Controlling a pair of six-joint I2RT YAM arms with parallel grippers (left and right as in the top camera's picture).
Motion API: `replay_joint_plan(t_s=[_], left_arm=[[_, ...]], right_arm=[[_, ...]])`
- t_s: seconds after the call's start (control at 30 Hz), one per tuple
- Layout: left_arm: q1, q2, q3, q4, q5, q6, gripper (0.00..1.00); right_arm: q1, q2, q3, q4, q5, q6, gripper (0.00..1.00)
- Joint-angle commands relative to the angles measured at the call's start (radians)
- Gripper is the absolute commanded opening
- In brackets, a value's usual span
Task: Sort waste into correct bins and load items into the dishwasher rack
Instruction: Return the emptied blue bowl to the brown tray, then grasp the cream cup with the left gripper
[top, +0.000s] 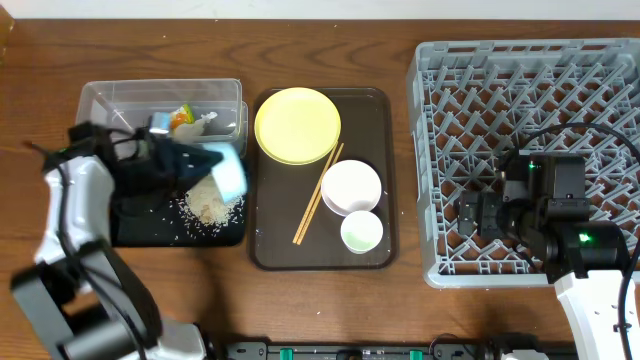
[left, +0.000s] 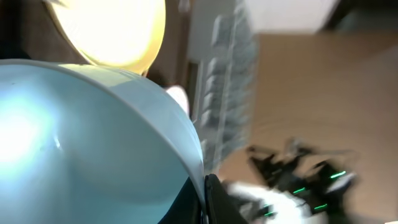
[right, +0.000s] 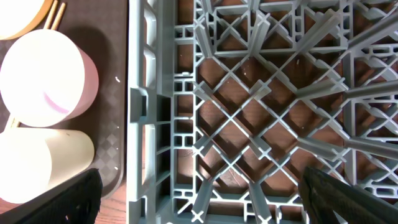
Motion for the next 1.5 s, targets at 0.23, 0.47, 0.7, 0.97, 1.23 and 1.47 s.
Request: replay_joint_plan(t_s=[0.23, 0.47, 0.7, 0.97, 1.23, 1.47], left_arm=[[-0.434, -0.089, 0.001, 0.037, -0.604, -0.053, 0.06], [-0.652, -0.039, 0.001, 0.095, -0.774, -0.065, 0.06], [-0.752, 0.013, 0.001, 0.154, -0.916, -0.125, 0.07], [-0.759, 0.066, 0.000, 0.169, -0.921, -0.132, 0.12], [-0.758, 0.068, 0.002, 0.166, -0.916, -0.132, 0.23], [-0.756, -0.015, 0.050, 0.080, -0.892, -0.132, 0.30]], right_arm=[[-0.005, -0.002, 0.019, 0.002, -0.005, 0.002, 0.99], [-0.005, -0.002, 0.019, 0.002, -0.005, 0.002, 0.99], [-0.005, -0.002, 0.019, 0.001, -0.005, 0.002, 0.99], [-0.004, -0.002, 0.019, 0.001, -0.005, 0.002, 0.99], [-0.005, -0.002, 0.019, -0.007, -0.005, 0.002, 0.99], [-0.005, -0.002, 0.019, -0.009, -0.005, 0.002, 0.99]])
